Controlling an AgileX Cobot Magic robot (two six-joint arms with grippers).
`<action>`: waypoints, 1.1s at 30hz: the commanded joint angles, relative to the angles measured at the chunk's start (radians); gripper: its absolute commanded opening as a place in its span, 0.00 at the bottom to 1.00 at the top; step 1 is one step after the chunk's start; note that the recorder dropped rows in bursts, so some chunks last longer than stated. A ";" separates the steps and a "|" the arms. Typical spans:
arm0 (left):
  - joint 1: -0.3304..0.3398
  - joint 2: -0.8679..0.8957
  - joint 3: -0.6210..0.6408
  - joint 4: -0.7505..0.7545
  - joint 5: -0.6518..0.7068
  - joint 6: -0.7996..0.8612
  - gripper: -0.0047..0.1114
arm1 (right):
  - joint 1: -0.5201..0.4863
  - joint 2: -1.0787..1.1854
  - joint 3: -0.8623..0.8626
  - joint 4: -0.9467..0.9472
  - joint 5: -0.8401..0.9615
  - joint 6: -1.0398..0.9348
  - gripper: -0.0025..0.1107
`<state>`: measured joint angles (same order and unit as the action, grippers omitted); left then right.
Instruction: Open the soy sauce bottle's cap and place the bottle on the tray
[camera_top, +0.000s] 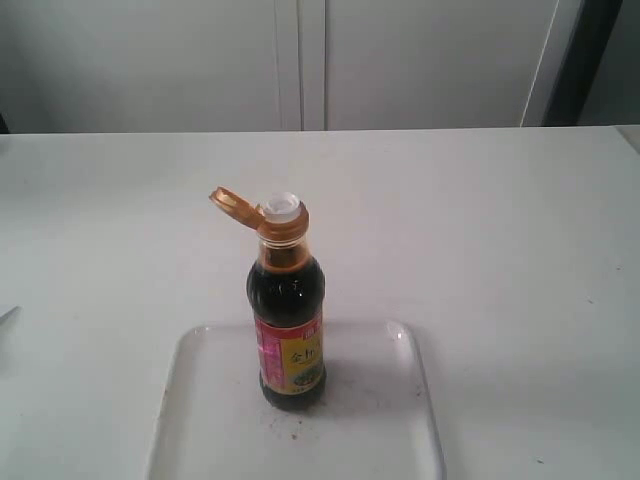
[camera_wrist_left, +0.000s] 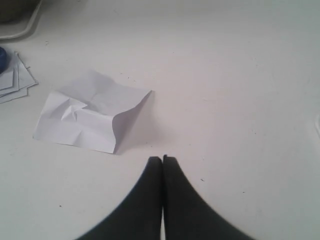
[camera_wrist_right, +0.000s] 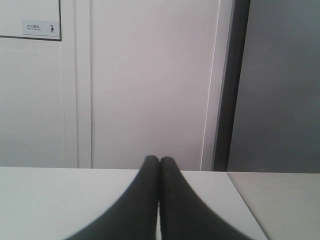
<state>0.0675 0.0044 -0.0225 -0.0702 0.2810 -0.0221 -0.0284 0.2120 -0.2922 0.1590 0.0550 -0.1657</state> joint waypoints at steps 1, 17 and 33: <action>0.002 -0.004 0.023 -0.015 -0.035 0.003 0.04 | -0.003 -0.004 0.005 0.002 -0.004 0.004 0.02; 0.002 -0.004 0.023 -0.019 -0.057 0.001 0.04 | -0.003 -0.004 0.005 0.002 -0.004 0.004 0.02; 0.002 -0.004 0.023 -0.019 -0.057 0.001 0.04 | -0.003 -0.004 0.005 0.002 -0.004 0.004 0.02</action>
<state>0.0675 0.0044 -0.0028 -0.0813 0.2294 -0.0221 -0.0284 0.2120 -0.2922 0.1590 0.0550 -0.1638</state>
